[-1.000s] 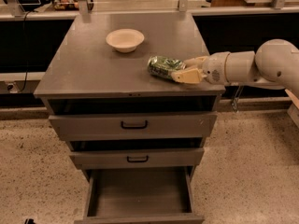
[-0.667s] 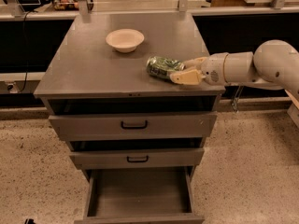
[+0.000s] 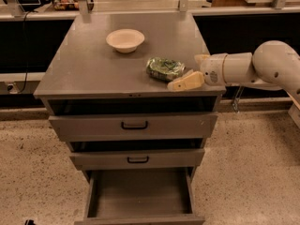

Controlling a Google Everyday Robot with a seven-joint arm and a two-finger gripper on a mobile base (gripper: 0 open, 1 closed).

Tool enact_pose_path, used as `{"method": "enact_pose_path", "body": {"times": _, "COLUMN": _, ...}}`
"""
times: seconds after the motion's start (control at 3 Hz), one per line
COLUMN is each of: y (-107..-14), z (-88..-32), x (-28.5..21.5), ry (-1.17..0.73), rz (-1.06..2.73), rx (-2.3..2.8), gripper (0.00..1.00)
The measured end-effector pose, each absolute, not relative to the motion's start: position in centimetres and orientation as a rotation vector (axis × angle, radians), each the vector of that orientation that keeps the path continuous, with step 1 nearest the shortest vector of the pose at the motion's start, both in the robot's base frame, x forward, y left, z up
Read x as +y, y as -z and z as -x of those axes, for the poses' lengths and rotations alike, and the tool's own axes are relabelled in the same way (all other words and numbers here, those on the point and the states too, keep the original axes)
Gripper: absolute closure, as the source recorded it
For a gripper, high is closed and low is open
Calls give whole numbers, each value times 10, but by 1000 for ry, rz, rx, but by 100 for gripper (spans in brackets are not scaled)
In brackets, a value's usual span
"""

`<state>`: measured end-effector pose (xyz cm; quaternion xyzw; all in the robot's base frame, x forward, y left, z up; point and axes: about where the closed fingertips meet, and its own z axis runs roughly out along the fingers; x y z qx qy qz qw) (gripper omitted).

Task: Pick green can from bottom drawer and place on counter

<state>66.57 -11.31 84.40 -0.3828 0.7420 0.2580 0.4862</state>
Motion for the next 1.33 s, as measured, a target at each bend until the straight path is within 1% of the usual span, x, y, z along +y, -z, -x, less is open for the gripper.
{"method": "enact_pose_path", "body": {"times": 0.33, "y": -850, "z": -662, "x": -114, "ry": -599, "rz": 955, "rx": 1770, "gripper": 0}}
{"method": "enact_pose_path", "body": {"times": 0.67, "y": -872, "z": -645, "x": -112, "ry": -556, "rz": 1008, "rx": 1673, "gripper": 0}}
{"method": "enact_pose_path", "body": {"times": 1.0, "y": -891, "z": -624, "x": -92, "ry": -453, "rz": 1141, "rx": 1590, "gripper": 0}}
{"method": "enact_pose_path", "body": {"times": 1.33, "y": -911, "z": -609, "x": -82, "ry": -356, "rz": 1196, "rx": 1523, "gripper": 0}}
